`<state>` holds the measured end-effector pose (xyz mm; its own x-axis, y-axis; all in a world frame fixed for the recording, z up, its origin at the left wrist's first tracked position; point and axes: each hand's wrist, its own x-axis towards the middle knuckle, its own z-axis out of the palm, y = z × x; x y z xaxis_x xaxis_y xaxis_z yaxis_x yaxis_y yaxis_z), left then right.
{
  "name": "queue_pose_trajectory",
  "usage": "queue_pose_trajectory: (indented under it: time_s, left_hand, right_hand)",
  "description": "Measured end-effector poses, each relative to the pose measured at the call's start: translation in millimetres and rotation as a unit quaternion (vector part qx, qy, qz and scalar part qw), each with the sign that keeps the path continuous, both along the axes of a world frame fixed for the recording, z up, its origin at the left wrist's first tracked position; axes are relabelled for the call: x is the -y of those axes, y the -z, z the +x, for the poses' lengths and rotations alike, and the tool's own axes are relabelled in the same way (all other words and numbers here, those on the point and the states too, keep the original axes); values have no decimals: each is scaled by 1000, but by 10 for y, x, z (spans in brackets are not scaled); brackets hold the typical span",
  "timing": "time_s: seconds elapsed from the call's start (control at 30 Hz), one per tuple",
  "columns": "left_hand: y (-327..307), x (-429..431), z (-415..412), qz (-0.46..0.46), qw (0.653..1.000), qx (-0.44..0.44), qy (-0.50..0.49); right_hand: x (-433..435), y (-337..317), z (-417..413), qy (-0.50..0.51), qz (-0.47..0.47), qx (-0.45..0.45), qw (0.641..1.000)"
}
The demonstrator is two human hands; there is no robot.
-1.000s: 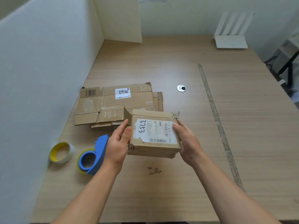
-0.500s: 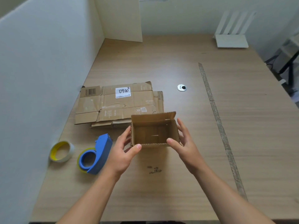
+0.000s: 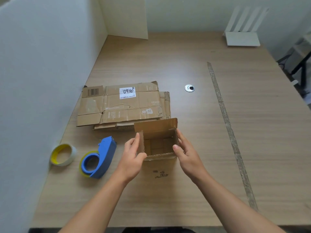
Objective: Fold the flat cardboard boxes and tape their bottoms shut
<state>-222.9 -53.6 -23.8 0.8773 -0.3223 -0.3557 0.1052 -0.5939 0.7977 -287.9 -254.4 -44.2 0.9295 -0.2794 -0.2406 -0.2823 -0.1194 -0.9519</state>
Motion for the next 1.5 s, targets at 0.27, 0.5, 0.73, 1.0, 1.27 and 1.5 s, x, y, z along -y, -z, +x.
queue_pose_trajectory:
  time_s: [0.27, 0.5, 0.73, 1.0, 1.27, 1.5]
  left_hand:
    - [5, -124, 131, -17, 997, 14, -75]
    - [-126, -57, 463, 30, 993, 114, -8]
    - [-187, 175, 797, 125, 983, 105, 83]
    - [-3, 41, 656, 43, 982, 180, 26]
    - [-23, -9, 608, 36, 985, 166, 16]
    - [-67, 90, 619, 51, 993, 110, 14]
  right_hand:
    - [38, -4, 49, 9, -22, -13, 1000]
    - [16, 6, 92, 4, -49, -3, 999]
    - [-13, 69, 51, 35, -41, -14, 998]
    - [-143, 70, 57, 80, 2, -36, 996]
    - [-142, 81, 114, 171, 84, -40, 981]
    - [-114, 81, 30, 106, 46, -33, 993]
